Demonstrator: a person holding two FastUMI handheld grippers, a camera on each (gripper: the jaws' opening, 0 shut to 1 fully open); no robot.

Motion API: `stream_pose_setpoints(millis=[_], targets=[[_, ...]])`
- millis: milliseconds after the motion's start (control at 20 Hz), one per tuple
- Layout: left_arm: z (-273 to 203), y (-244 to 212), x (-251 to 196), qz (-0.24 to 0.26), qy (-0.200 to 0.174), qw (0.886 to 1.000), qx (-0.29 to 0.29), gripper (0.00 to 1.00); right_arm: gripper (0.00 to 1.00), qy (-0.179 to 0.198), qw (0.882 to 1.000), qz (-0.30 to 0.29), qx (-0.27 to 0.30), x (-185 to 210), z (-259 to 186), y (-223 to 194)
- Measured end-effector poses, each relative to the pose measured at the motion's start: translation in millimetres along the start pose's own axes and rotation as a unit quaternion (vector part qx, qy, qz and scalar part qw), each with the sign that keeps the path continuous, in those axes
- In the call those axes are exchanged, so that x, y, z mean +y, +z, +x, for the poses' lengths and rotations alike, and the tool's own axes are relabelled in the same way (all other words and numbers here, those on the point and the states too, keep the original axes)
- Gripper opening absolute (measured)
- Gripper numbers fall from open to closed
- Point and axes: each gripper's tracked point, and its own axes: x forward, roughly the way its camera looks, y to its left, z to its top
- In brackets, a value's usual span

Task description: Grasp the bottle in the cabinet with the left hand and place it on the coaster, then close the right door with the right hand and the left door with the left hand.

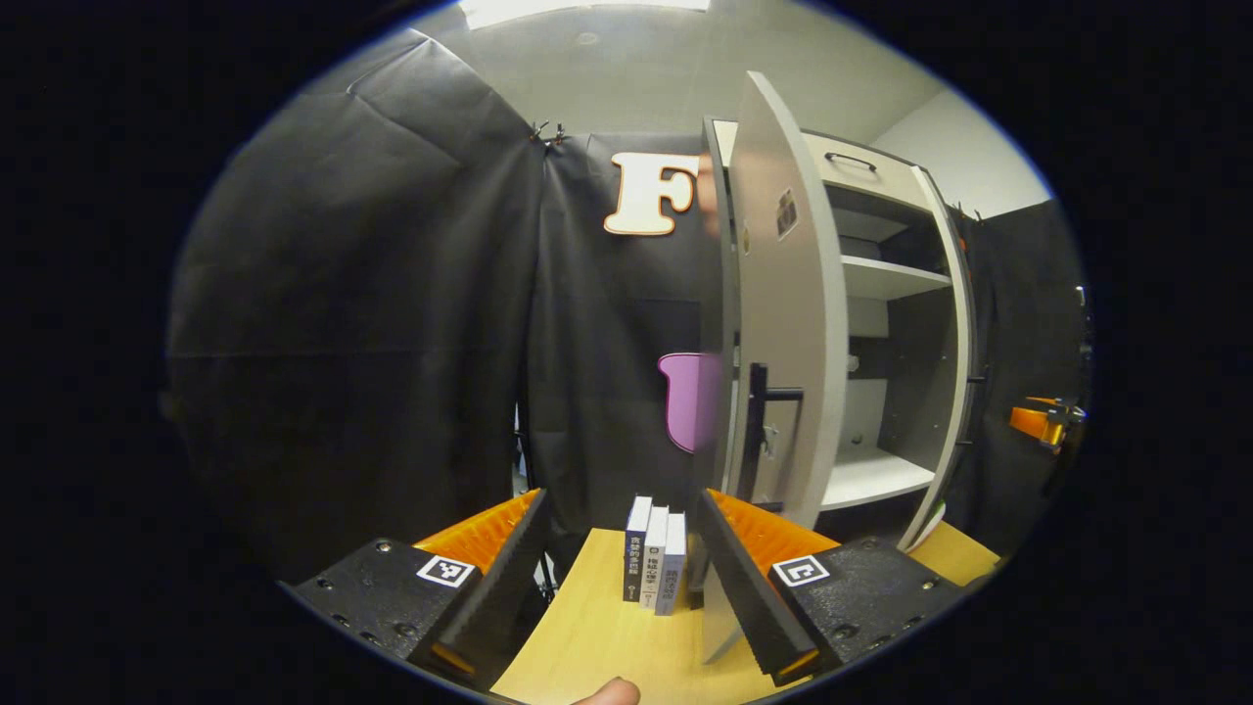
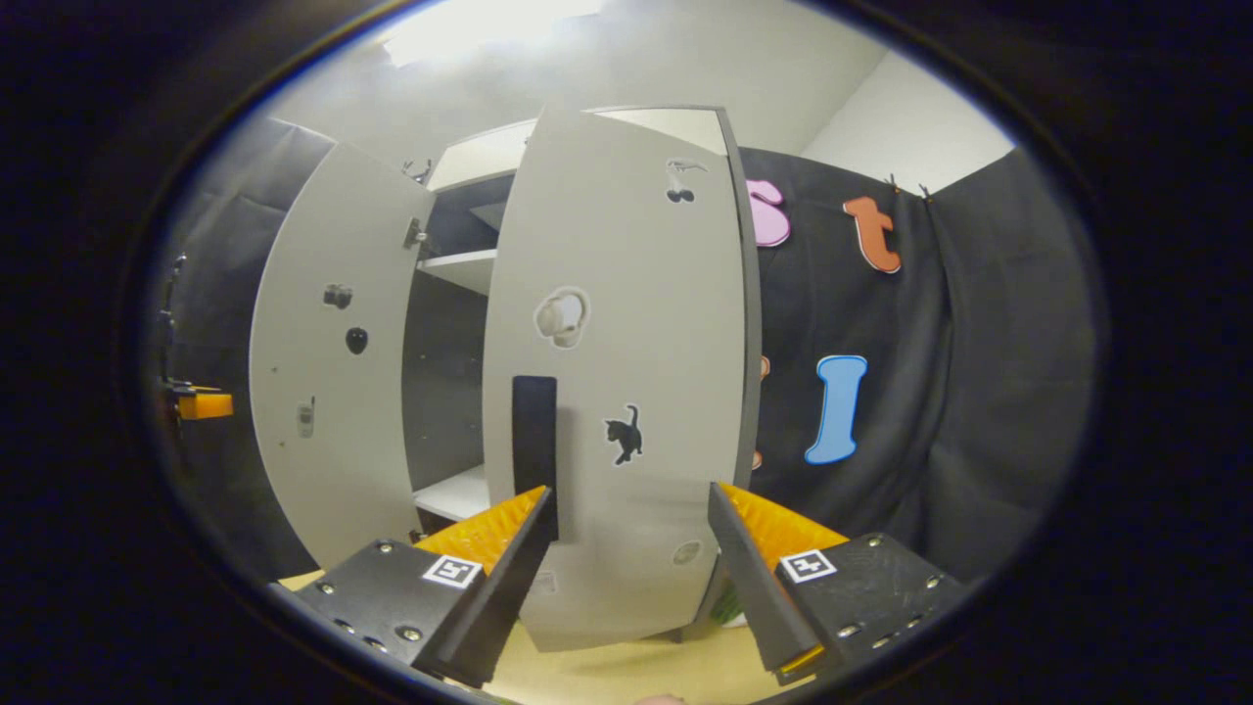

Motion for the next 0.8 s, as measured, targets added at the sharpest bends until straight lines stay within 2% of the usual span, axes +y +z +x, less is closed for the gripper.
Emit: stream_pose_setpoints(millis=[50,100,150,200,300,350,400,450,500,550,650,700,750,800], targets=[[5.8,-1.6,3.7,-0.005,0.001,1.000,0.002,0.95,0.93,0.004,1.000,0.003,0.000,3.5,-4.7,1.1],[11.2,-2.6,4.5,-0.012,-0.002,1.000,0.005,0.95,0.98,0.005,1.000,0.003,0.001,4.4,-9.7,0.6],[16.6,-3.3,5.9,-0.019,-0.004,1.000,0.008,0.95,0.95,0.004,1.000,0.002,0.004,4.2,-15.1,-0.1],[22.3,-1.8,6.4,-0.024,-0.007,1.000,0.010,0.95,0.98,0.003,1.000,0.001,0.008,4.6,-21.5,-1.6],[33.3,3.2,9.0,-0.030,-0.005,0.999,0.012,0.95,0.95,0.004,1.000,-0.003,0.012,3.8,-34.5,-1.4],[37.2,7.0,9.3,-0.038,-0.004,0.999,0.010,0.98,0.95,0.001,1.000,-0.005,0.011,-0.3,-40.4,0.5],[40.7,13.6,5.6,-0.049,-0.009,0.999,0.007,0.93,0.95,-0.001,1.000,-0.009,0.010,-4.2,-46.7,1.0],[44.9,18.7,2.3,-0.050,-0.011,0.999,0.004,0.96,0.95,-0.004,1.000,-0.012,0.011,-9.0,-52.8,1.9],[48.2,24.9,3.0,-0.045,-0.008,0.999,-0.002,0.92,0.95,-0.010,1.000,-0.014,0.012,-14.8,-59.0,2.8],[51.5,31.8,3.4,-0.038,-0.005,0.999,-0.009,0.96,0.95,-0.016,1.000,-0.016,0.013,-21.3,-64.8,3.2],[56.0,39.8,-1.5,-0.033,-0.005,0.999,-0.016,0.92,0.92,-0.024,0.999,-0.028,0.014,-32.1,-75.2,1.0],[57.6,40.2,-2.0,-0.033,0.000,0.999,-0.010,0.96,0.92,-0.031,0.999,-0.033,0.017,-39.5,-79.8,-2.4],[57.7,38.9,0.9,-0.033,0.007,0.999,-0.006,0.96,0.95,-0.038,0.998,-0.033,0.023,-48.1,-84.7,-5.8],[59.4,40.9,0.8,-0.035,0.009,0.999,-0.007,0.92,0.92,-0.045,0.998,-0.028,0.025,-55.7,-90.0,-8.2]])
